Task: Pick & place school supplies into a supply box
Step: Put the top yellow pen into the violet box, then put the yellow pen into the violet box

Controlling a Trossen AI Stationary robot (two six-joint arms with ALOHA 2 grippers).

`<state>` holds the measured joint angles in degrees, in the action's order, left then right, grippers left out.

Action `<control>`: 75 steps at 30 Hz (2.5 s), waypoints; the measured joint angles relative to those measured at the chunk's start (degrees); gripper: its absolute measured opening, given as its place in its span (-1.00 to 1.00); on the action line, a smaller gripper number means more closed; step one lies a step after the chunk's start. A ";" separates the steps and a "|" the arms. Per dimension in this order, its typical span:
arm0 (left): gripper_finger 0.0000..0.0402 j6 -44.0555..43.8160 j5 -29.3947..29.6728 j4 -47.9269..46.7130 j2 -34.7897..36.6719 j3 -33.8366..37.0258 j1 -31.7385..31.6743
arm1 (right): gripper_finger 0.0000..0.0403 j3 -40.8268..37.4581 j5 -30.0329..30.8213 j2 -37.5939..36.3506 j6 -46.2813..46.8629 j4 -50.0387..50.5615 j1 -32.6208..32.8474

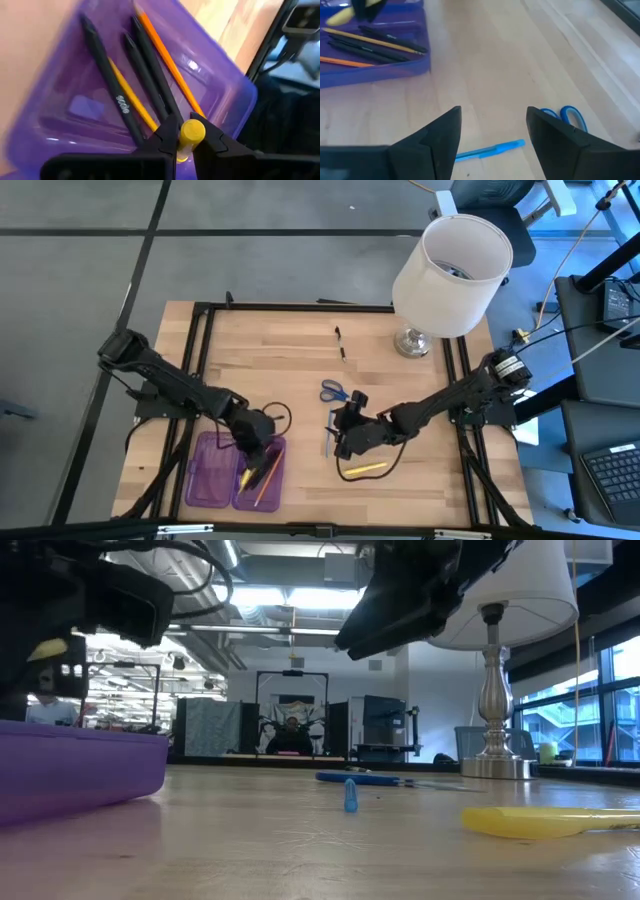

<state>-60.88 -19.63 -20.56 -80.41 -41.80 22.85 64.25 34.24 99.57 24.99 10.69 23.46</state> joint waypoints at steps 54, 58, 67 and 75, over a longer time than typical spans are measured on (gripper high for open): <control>-0.54 32.25 8.02 -0.49 6.96 -5.14 -6.69 | -0.02 -0.02 -30.93 3.11 6.31 4.70 4.78; -0.54 34.83 8.29 -0.39 6.96 -5.14 -6.69 | -0.09 -0.02 -28.50 4.14 7.85 4.89 6.85; -0.55 36.06 16.05 -0.24 6.94 -5.12 -6.69 | -0.18 -0.02 -27.87 7.56 1.50 8.40 9.47; -0.54 34.16 18.40 0.15 6.92 -5.12 -6.69 | -0.18 0.16 -25.14 11.27 -0.43 9.31 9.86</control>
<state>-26.72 -1.24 -20.41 -73.49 -46.92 16.16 64.41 9.11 110.84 24.56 20.01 33.32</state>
